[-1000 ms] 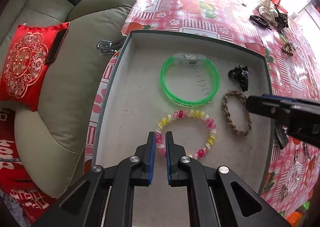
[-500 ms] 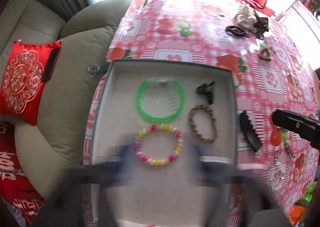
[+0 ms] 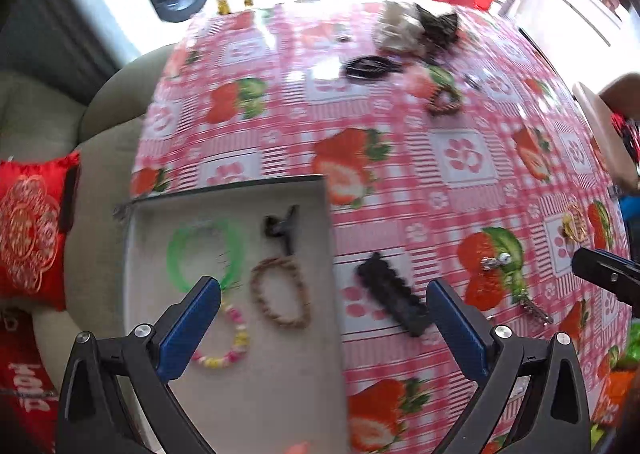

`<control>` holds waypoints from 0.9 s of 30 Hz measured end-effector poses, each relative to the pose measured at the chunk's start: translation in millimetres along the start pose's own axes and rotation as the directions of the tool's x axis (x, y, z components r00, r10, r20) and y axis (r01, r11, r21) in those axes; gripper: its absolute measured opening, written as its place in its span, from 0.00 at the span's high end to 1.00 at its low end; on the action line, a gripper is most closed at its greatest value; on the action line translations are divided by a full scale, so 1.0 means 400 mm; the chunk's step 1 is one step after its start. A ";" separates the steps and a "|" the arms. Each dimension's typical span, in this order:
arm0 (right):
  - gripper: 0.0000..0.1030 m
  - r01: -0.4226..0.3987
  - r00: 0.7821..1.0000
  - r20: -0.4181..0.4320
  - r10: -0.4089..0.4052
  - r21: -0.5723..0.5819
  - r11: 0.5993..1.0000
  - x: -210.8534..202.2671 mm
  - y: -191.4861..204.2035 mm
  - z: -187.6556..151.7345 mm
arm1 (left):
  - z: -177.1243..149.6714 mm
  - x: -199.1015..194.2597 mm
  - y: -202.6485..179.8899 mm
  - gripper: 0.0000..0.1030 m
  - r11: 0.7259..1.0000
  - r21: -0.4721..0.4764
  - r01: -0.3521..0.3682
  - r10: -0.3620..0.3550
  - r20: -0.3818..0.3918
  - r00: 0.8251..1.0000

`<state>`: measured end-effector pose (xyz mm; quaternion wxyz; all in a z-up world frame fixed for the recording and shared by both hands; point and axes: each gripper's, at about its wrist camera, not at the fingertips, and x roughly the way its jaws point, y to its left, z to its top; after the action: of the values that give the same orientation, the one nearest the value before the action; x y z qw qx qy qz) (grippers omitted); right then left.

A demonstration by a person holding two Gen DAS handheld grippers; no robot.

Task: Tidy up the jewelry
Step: 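Move both open tools from the tray back over the table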

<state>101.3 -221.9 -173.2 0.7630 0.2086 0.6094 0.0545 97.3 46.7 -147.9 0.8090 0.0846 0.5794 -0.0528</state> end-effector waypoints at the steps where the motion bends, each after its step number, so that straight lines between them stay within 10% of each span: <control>1: 0.08 0.003 1.000 0.002 -0.003 0.019 1.000 -0.005 -0.025 -0.001 | 0.005 0.006 -0.022 0.00 1.000 0.017 0.003 -0.003 -0.006 1.000; 27: 0.00 0.200 0.978 -0.094 -0.187 0.151 0.968 0.025 -0.334 0.037 | 0.016 0.167 -0.310 0.00 0.953 0.293 0.074 -0.043 -0.111 0.993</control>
<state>95.0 -343.5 -231.3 0.7209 0.2063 0.6588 -0.0612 102.2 -75.3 -218.5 0.7540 0.1904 0.6083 -0.1588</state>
